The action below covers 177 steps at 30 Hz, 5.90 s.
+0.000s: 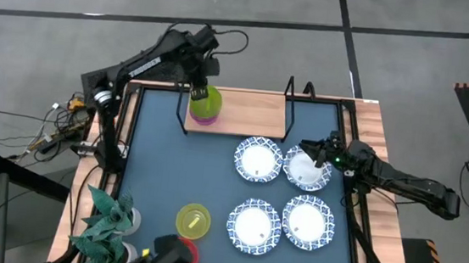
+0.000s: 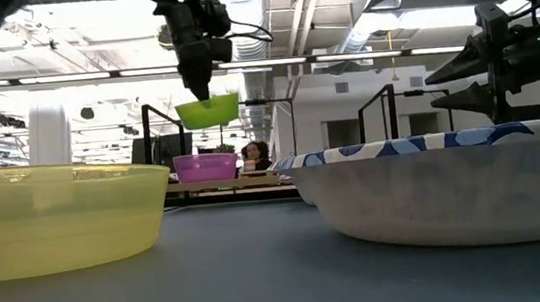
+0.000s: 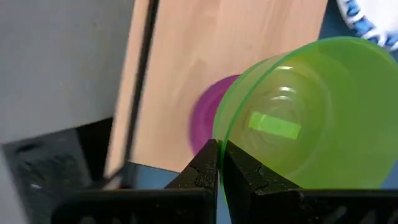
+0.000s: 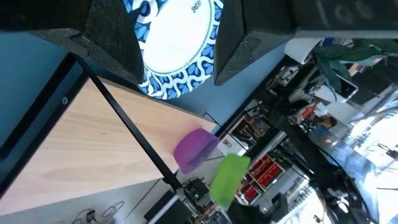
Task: Place and stack bowls onto a shelf
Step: Stack the green transparent bowl into the purple transparent bowl on the shelf, then stack the yellow transparent bowl into the green transparent bowl on the shelf
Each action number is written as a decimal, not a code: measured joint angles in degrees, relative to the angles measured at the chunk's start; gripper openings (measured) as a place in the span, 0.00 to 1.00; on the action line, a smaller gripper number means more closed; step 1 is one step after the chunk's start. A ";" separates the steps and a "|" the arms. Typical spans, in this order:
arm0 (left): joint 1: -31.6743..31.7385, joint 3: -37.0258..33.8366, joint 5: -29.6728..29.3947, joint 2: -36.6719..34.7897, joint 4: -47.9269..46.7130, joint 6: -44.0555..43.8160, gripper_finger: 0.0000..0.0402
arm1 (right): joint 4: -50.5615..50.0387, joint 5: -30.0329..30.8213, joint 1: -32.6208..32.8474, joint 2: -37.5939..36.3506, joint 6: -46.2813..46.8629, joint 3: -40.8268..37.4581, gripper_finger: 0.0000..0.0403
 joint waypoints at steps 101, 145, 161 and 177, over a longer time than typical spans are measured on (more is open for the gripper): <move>0.44 0.36 -1.32 10.97 -0.48 9.76 0.43 | 0.24 0.92 0.00 0.28 0.61 0.00 0.55; -4.66 -6.66 -8.70 10.79 7.25 14.74 0.43 | 0.17 0.42 0.07 0.27 -0.21 0.00 0.55; -7.68 -6.14 -8.63 10.79 11.94 5.87 0.43 | 0.17 0.48 0.07 0.27 -0.96 0.00 0.55; -9.94 -6.11 -8.63 8.34 10.22 1.69 0.43 | 0.17 0.48 0.07 0.29 -1.05 0.00 0.55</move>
